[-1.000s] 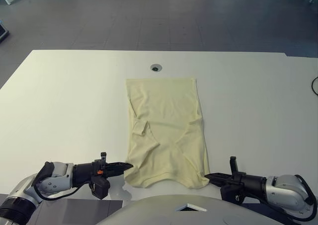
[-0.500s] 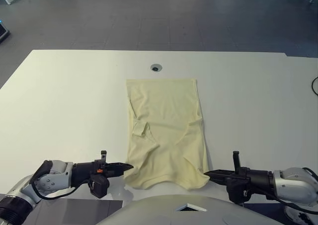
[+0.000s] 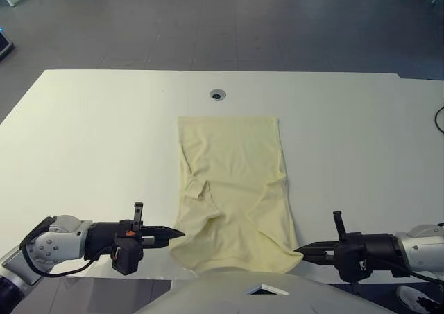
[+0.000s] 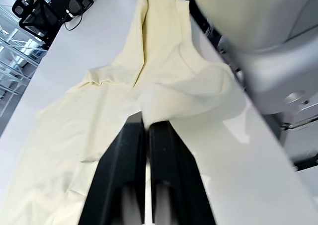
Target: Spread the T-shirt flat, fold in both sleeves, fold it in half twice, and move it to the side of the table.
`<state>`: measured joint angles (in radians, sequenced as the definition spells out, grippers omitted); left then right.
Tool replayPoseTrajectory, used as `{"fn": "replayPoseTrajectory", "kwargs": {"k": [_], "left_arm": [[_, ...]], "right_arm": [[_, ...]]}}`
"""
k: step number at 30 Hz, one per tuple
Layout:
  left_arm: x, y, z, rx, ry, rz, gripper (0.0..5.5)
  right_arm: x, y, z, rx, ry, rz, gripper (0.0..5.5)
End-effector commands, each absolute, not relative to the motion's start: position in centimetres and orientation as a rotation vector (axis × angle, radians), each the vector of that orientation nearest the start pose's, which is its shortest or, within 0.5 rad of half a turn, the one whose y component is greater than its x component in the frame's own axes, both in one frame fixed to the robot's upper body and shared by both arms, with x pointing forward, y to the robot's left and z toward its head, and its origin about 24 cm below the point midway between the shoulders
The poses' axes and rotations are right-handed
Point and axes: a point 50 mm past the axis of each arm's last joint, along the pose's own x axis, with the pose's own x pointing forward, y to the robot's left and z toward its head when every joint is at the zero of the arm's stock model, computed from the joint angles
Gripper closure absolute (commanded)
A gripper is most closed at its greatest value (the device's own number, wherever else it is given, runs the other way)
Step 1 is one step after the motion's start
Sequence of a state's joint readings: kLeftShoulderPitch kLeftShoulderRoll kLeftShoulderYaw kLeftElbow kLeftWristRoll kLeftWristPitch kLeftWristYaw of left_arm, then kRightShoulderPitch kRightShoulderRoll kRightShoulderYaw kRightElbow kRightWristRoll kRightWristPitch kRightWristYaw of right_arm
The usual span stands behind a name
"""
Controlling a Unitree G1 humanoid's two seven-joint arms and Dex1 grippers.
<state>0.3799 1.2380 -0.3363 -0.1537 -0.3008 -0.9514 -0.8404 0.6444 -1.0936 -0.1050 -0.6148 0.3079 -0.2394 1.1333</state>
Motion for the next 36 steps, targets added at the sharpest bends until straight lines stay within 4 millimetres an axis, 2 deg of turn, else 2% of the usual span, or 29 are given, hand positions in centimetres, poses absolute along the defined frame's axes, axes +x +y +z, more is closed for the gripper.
{"fn": "replayPoseTrajectory", "kwargs": {"k": [1,14,21,24,31,36], "left_arm": [[11.6,22.3,9.7,0.675,-0.118,-1.557,5.5],[10.6,22.8,11.0,0.619,-0.034,-1.568,5.5],[12.6,22.9,13.3,0.597,-0.075,-1.496,5.5],[13.5,22.9,13.8,0.588,-0.084,-1.478,5.5],[13.7,22.6,13.6,0.528,-0.063,-1.496,5.5],[13.4,22.4,14.9,0.434,-0.057,-1.505,5.5]], "right_arm": [[11.2,-20.7,12.3,-0.613,0.258,1.555,5.49],[10.8,-21.0,14.3,-0.408,0.267,1.598,5.49],[12.1,-21.1,16.1,-0.325,0.205,1.547,5.49],[12.7,-21.2,16.4,-0.315,0.188,1.524,5.49],[13.3,-21.1,17.2,-0.276,0.161,1.514,5.49],[13.2,-21.1,18.2,-0.226,0.149,1.527,5.49]]}}
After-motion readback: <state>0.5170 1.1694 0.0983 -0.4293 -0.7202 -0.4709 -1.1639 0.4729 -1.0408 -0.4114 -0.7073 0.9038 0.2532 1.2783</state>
